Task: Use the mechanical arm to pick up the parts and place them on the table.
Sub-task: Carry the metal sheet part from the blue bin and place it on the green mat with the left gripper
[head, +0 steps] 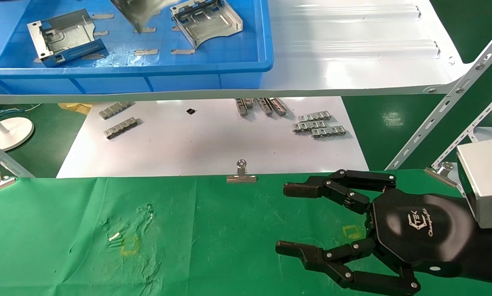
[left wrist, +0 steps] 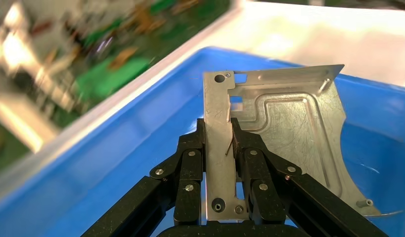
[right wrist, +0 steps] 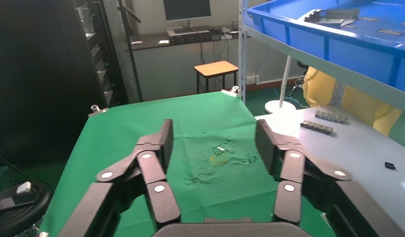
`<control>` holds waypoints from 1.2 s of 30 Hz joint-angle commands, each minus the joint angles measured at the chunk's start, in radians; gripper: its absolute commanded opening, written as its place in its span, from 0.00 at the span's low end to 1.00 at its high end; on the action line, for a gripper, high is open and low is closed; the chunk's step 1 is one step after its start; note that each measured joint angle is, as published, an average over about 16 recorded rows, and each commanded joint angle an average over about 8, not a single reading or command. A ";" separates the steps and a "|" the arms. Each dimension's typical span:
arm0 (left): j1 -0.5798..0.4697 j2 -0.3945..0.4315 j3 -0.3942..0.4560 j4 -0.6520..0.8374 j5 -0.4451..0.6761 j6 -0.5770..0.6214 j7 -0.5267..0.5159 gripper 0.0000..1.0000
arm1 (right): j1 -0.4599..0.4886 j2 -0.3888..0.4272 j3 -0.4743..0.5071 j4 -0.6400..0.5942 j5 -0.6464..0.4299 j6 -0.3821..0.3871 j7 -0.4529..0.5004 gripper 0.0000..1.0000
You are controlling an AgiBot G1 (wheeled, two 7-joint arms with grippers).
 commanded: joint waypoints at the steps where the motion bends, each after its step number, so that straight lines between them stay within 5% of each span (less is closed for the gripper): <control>1: 0.023 -0.023 -0.020 -0.031 -0.031 0.076 0.077 0.00 | 0.000 0.000 0.000 0.000 0.000 0.000 0.000 1.00; 8: 0.191 -0.096 -0.047 -0.205 -0.190 0.253 0.255 0.00 | 0.000 0.000 0.000 0.000 0.000 0.000 0.000 1.00; 16: 0.436 -0.232 0.081 -0.499 -0.349 0.251 0.406 0.00 | 0.000 0.000 0.000 0.000 0.000 0.000 0.000 1.00; 28: 0.538 -0.247 0.234 -0.391 -0.158 0.086 0.633 0.00 | 0.000 0.000 0.000 0.000 0.000 0.000 0.000 1.00; 36: 0.532 -0.223 0.267 -0.297 -0.112 0.122 0.670 0.00 | 0.000 0.000 0.000 0.000 0.000 0.000 0.000 1.00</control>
